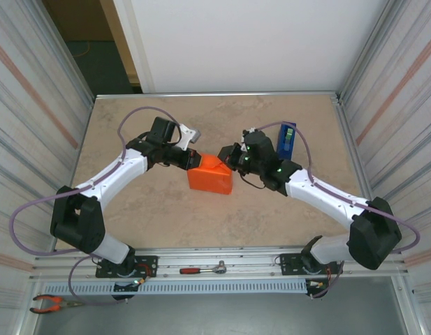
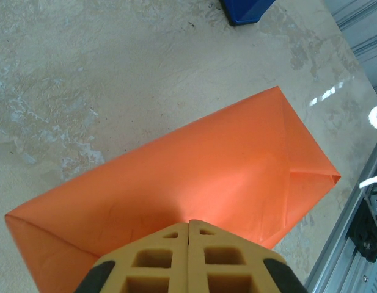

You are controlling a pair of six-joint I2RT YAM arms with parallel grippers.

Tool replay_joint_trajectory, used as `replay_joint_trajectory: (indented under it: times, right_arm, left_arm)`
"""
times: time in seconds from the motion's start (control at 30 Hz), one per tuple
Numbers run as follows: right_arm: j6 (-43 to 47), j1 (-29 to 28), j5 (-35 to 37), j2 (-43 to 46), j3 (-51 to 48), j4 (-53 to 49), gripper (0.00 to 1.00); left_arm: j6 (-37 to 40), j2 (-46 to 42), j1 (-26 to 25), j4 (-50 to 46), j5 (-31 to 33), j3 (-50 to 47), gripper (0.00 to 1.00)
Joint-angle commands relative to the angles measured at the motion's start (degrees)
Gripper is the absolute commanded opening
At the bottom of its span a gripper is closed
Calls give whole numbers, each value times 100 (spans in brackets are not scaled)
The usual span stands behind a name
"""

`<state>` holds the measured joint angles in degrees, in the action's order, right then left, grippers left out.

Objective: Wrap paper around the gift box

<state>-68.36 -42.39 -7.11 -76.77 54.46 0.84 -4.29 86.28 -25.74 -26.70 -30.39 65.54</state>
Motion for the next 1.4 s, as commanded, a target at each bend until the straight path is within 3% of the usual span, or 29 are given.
replay_joint_trajectory:
  times: [0.0,1.0,1.37]
  right_arm:
    - [-399,-203,706,-43,93,45,0]
    - [-854,-561,711,-642,-4,452,0]
    - [-684,-560,930,-827,-2,-448,0]
  left_arm:
    - [-10,108,-37,-627,216,-288,6]
    - [-1,113,-45,-624,211,-306,6]
    - [-10,92,-44,-607,205,-309,6]
